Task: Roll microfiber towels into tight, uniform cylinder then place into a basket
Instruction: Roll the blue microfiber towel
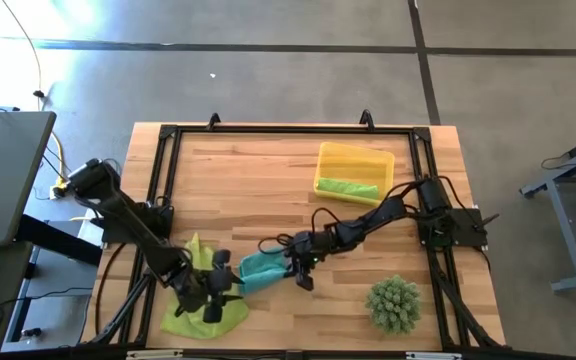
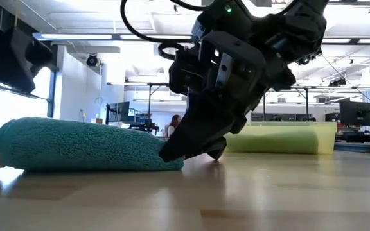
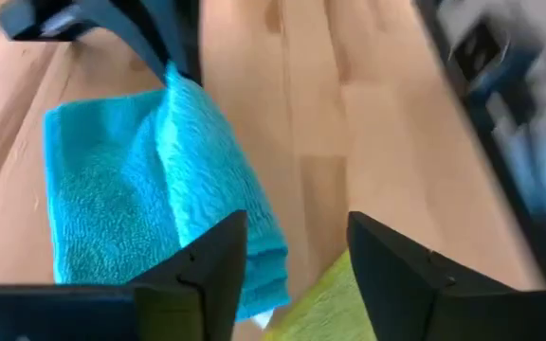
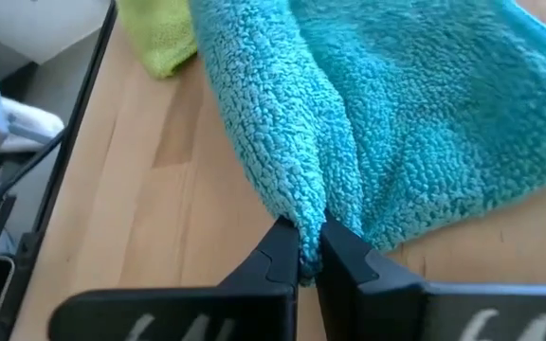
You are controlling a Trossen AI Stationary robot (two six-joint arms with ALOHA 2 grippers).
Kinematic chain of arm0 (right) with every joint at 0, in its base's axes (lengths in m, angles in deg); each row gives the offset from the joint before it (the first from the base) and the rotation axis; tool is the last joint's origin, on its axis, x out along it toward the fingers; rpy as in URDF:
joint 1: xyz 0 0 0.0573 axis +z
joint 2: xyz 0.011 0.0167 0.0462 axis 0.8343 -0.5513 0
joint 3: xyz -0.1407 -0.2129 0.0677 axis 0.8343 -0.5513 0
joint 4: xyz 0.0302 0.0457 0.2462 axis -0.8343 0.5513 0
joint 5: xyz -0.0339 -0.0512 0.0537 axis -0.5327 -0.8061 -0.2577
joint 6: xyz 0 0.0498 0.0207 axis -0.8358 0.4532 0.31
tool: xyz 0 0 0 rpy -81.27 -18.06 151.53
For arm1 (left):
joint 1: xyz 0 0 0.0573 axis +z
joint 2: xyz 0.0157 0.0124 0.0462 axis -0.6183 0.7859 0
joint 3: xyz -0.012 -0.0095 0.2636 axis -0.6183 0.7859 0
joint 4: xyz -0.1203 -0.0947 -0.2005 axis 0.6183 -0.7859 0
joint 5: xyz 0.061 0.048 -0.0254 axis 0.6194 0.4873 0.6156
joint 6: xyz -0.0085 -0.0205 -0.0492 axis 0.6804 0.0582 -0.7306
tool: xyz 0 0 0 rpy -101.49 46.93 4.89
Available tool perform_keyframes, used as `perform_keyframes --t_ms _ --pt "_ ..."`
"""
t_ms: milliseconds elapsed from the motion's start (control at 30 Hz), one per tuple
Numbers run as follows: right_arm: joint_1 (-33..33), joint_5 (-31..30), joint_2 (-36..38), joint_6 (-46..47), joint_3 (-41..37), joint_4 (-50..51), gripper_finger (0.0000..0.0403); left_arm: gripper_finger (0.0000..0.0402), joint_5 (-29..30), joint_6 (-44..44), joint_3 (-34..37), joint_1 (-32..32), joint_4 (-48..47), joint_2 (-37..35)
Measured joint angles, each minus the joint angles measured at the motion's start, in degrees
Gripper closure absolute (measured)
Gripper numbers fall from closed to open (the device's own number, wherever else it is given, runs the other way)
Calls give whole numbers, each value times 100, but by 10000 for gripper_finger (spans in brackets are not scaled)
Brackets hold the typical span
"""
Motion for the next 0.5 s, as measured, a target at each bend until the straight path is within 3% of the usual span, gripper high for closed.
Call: perform_keyframes --t_ms 167,500 --pt "-66 -53 7 524 7 19 398 205 254 659 0 -37 34 450" --pt "-72 -49 7 603 9 19 398 202 1300 1297 -4 -37 763 1258"
